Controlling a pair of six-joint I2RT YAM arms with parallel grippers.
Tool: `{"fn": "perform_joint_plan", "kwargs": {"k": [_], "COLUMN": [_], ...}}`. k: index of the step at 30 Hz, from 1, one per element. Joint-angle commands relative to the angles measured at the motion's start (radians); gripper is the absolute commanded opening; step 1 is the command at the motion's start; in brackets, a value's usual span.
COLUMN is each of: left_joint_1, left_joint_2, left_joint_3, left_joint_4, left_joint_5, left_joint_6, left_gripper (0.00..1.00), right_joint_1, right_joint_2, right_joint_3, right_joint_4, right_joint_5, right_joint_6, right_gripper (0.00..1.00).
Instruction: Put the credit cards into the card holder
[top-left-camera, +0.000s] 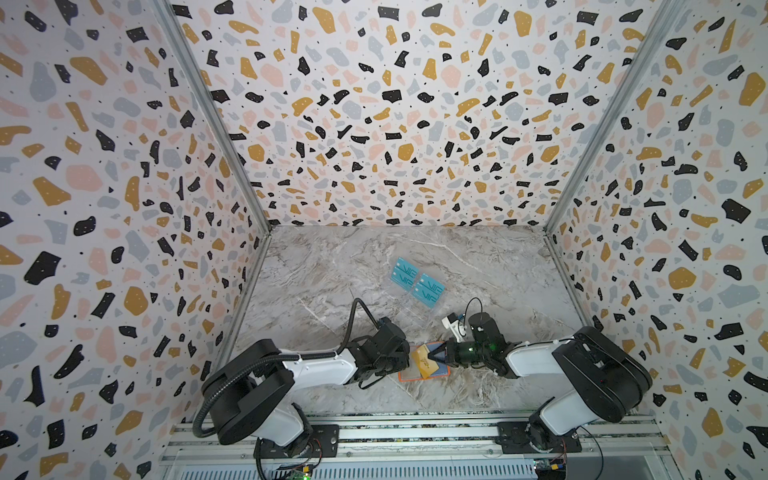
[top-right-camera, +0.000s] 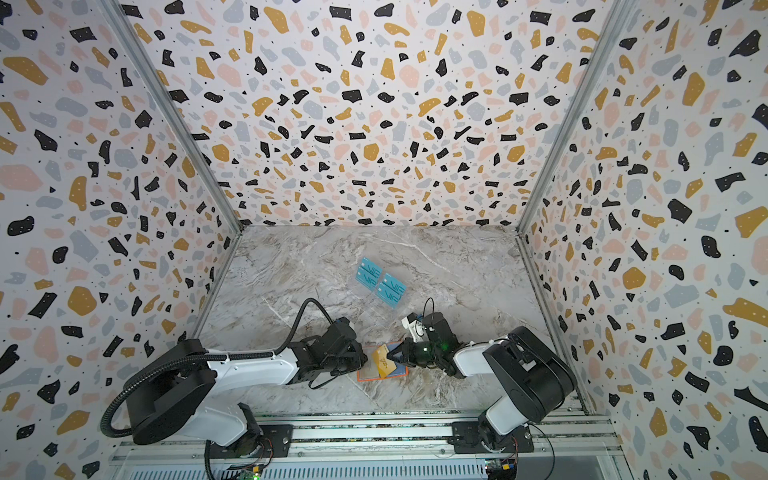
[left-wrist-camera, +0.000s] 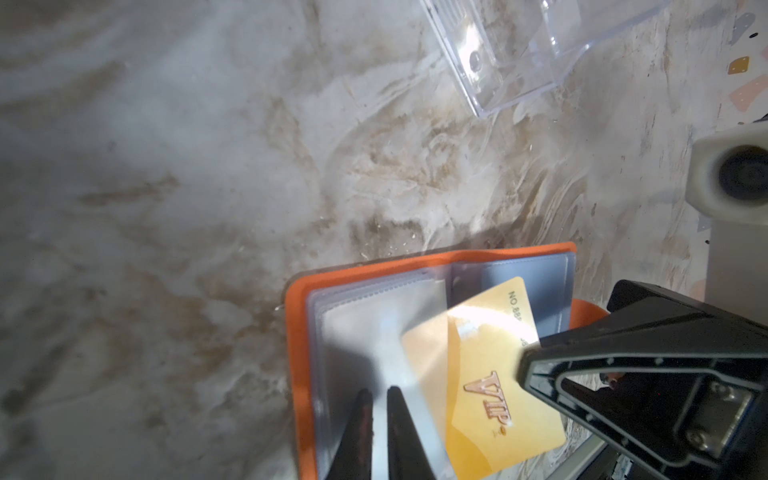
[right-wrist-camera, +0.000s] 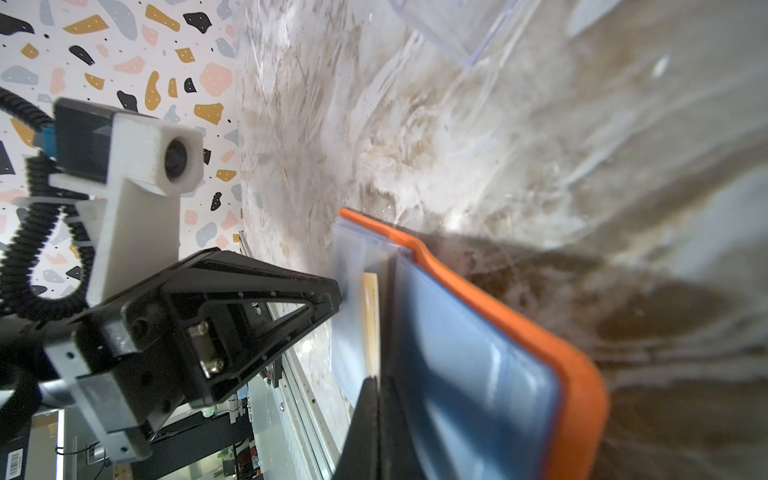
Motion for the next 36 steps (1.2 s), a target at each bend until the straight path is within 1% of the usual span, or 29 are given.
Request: {"fn": "perform_joint_plan", "kwargs": {"k": [1,4,11,14,24,28,33,35,36], "left_joint_1": [-0.005,-0.005,-0.004,-0.005,-0.005,-0.004,-0.004,-0.004,-0.005], "left_joint_2": [-0.007,-0.008,-0.012,-0.012,-0.018,-0.018,-0.023,-0.030,-0.040], "left_joint_3": [-0.022,-0.023,-0.027,-0.026,-0.027,-0.026,-0.025,-0.020,-0.017], "left_joint_4": [-0.023,-0.020,-0.017,-0.017,-0.017,-0.016,0.006,0.009,0.013], "left_joint_5": [0.011,0.012,0.013,0.014,0.016,0.016,0.028,0.020,0.010], "left_joint_6": [0.014,0.014,0.014,0.016,0.014,0.012,-0.001,-0.009,-0.012], "left_gripper": [0.12,0.12,0.12,0.12,0.12,0.12,0.12,0.12,0.13], "right_joint_1": [0.008,0.010,0.016,0.019,0.057,0.084,0.107,0.121,0.126], "right_joint_2": [0.012,0.023,0.040,0.054,0.094,0.098,0.076,0.059,0.047], "right_joint_3": [-0.012,-0.026,-0.039,-0.049,-0.071,-0.093,-0.094,-0.082,-0.068], "right_joint_4": [0.064,0.113,0.136,0.185,0.292,0.339,0.305,0.245,0.190], "right_joint_5": [0.041,0.050,0.077,0.077,0.113,0.156,0.193,0.211,0.221], "right_joint_6": [0.042,0.073,0.070,0.085,0.149,0.189,0.190,0.167,0.146], "right_gripper": [0.00,0.00,0.00,0.00,0.00,0.00,0.00,0.00,0.03]}}
